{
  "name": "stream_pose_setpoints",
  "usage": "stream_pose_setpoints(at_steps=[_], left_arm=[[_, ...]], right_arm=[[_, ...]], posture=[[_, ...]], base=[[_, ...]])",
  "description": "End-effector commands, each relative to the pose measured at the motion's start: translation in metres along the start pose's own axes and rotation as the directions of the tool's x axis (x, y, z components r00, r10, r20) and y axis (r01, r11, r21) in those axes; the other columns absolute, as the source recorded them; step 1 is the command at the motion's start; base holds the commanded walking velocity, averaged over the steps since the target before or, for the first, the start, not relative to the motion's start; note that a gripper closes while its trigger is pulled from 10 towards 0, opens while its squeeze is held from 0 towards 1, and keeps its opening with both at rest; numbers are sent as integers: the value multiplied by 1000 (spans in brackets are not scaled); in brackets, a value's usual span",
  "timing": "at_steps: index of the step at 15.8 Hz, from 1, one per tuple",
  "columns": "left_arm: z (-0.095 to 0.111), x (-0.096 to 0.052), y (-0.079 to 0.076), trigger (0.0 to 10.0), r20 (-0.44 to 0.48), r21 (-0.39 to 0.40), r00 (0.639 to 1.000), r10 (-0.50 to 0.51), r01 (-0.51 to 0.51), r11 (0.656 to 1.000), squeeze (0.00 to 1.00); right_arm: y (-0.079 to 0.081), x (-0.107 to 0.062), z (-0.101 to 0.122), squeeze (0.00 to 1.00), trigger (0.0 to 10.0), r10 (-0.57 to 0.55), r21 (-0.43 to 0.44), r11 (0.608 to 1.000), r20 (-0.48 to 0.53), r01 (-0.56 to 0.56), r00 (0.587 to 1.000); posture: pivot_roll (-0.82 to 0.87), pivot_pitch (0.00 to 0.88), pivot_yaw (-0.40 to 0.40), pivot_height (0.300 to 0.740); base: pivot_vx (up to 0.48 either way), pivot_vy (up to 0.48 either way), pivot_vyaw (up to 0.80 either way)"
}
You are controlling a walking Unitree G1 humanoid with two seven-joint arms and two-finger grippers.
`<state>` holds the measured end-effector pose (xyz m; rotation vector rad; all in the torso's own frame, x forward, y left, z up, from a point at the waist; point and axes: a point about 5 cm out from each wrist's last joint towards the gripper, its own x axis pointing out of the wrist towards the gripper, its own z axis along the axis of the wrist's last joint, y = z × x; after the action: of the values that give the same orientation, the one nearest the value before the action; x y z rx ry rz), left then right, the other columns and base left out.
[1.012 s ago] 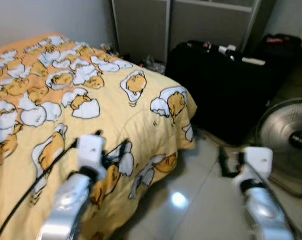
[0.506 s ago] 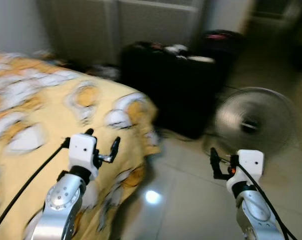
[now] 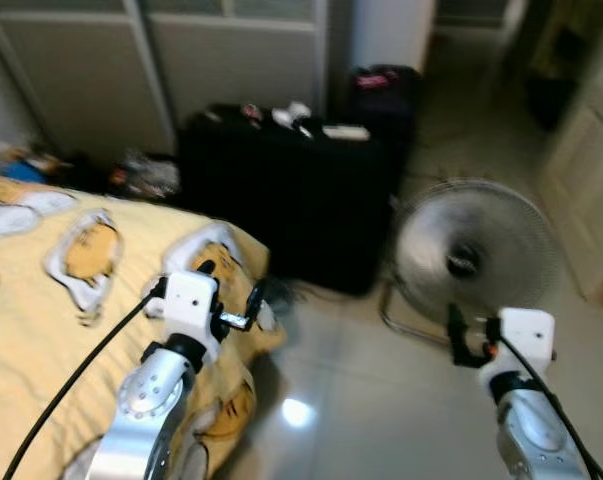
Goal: Clean up the room
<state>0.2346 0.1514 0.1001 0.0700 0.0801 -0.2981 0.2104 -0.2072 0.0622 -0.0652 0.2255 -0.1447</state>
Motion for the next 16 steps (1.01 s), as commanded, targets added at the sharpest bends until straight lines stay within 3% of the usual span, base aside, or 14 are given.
stream_pose_setpoints(at_steps=[1,10,12,16], left_arm=[[2,-2,9,10000,3,18,1000,31,-31,999,0],[-2,-1,11,10000,-3,-8,998,64,-64,998,0],[-3,-2,15,10000,-8,-25,995,99,-99,995,0],[-4,0,16,10000,-12,-4,995,97,-97,995,0]], right_arm=[[9,1,4,0,10000,26,19,999,19,-27,999],[8,-6,2,0,10000,28,30,999,23,-29,999],[13,-3,4,0,10000,67,76,995,24,-68,997],[15,1,5,0,10000,69,37,997,20,-70,997]], posture=[[-12,0,29,740],[-27,0,31,740],[-27,0,31,740],[-24,0,34,740]], base=[[368,0,0],[360,0,0],[0,0,0],[0,0,0]])
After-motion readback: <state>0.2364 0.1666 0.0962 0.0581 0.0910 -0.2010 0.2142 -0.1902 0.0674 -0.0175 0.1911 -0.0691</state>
